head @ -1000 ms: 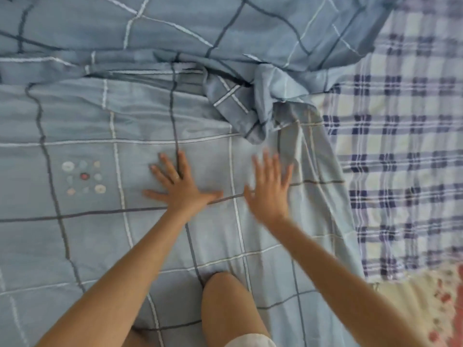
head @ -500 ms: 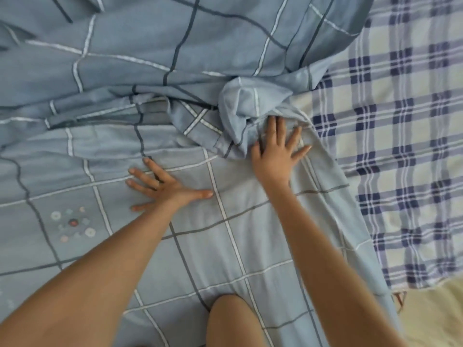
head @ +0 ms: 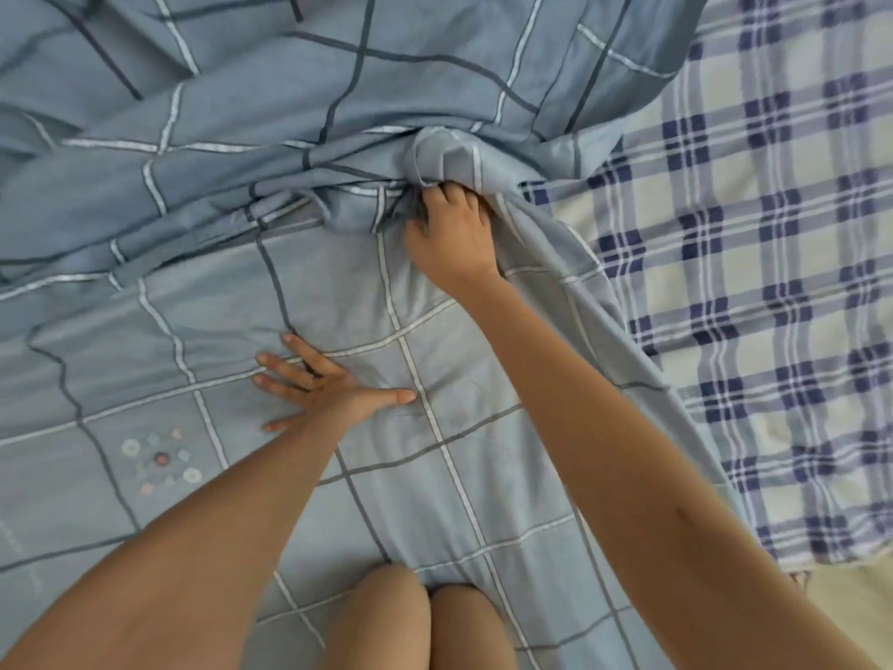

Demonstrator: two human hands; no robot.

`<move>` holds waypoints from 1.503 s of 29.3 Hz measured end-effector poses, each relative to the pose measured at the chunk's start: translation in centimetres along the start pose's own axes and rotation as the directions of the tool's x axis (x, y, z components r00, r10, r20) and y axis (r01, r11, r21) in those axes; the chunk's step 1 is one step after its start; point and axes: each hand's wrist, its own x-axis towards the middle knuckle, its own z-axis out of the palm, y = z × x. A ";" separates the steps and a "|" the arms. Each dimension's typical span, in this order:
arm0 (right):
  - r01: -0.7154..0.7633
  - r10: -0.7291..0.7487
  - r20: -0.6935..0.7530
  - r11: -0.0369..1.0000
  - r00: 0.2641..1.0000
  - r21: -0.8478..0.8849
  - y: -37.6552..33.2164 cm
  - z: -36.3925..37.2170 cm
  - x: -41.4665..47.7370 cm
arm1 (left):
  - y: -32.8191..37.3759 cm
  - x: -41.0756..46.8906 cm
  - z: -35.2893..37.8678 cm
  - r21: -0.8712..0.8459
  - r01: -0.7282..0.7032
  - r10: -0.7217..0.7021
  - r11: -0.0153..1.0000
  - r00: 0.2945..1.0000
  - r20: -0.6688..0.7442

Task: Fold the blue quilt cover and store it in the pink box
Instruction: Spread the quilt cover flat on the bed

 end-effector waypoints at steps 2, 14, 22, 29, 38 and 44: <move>0.115 -0.114 -0.015 0.989 0.993 0.098 -0.4 -0.9 -2.0 | 0.1 -0.2 -0.2 -0.003 0.011 -0.011 1.000 1.000 -0.008; -0.668 0.736 -0.251 0.677 0.629 0.310 17.5 -2.3 -24.8 | -2.0 -1.2 2.5 -0.077 -0.138 0.113 0.987 0.956 -0.269; -0.616 0.682 -0.104 0.708 0.724 0.345 25.6 -4.0 -28.9 | 2.1 -4.1 7.3 0.484 -0.777 0.884 0.403 0.193 -0.427; -0.503 0.652 -0.385 0.754 0.653 0.423 26.6 -3.1 -28.5 | 13.2 -6.9 8.2 0.754 -0.648 0.986 0.109 -0.023 -0.163; -0.507 0.633 -0.487 0.774 0.601 0.380 28.7 -1.6 -27.5 | 23.6 -8.9 6.1 0.867 -0.494 0.996 -0.063 0.021 0.085; -0.543 0.657 -0.460 0.753 0.597 0.371 29.5 -0.9 -25.9 | 24.9 -9.3 6.9 0.885 -0.465 0.984 0.015 0.165 0.070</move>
